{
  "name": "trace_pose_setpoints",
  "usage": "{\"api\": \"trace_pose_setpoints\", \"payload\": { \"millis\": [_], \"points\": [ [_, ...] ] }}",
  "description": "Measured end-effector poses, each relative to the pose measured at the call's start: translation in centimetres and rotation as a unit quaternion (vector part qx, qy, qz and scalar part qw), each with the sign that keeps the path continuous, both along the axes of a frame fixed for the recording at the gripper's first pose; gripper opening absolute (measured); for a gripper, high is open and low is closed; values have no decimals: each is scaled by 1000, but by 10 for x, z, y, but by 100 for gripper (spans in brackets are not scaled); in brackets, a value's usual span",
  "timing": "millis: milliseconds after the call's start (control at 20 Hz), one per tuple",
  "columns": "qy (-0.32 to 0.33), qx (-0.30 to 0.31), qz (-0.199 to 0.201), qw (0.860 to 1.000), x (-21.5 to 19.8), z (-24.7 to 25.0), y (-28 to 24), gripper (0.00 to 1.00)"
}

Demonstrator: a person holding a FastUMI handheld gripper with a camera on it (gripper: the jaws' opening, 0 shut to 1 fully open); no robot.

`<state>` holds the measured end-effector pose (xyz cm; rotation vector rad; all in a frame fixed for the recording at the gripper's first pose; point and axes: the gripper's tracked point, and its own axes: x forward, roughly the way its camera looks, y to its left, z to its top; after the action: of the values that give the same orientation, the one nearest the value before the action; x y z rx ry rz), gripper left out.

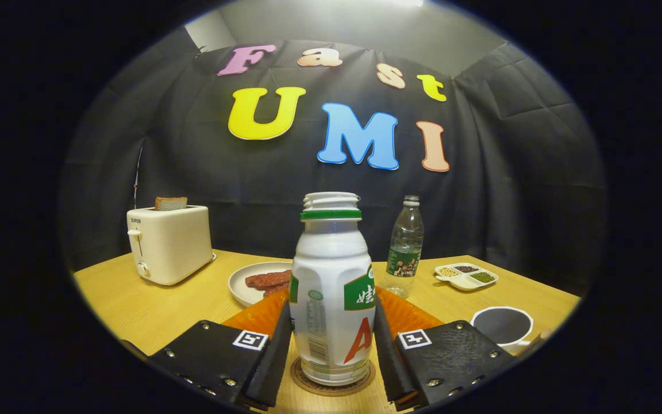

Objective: Take the bottle from table, then pour the juice into the cup, finally place the bottle on the coaster

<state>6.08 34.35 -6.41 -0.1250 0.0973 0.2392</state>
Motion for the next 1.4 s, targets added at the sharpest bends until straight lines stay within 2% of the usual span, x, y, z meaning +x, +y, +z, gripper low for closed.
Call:
{"api": "trace_pose_setpoints", "payload": {
  "millis": [950, 1150, 1250, 1350, 1400],
  "points": [
    [-6, 54, 15, 998, -1, -7, -6, 68],
    [16, 74, 17, 997, -2, -18, -5, 73],
    [21, 63, 21, 998, -1, -21, -4, 81],
    [15, 57, 27, 998, -2, -16, -1, 83],
    [10, 57, 26, 998, -6, -7, -3, 91]
  ]
}}
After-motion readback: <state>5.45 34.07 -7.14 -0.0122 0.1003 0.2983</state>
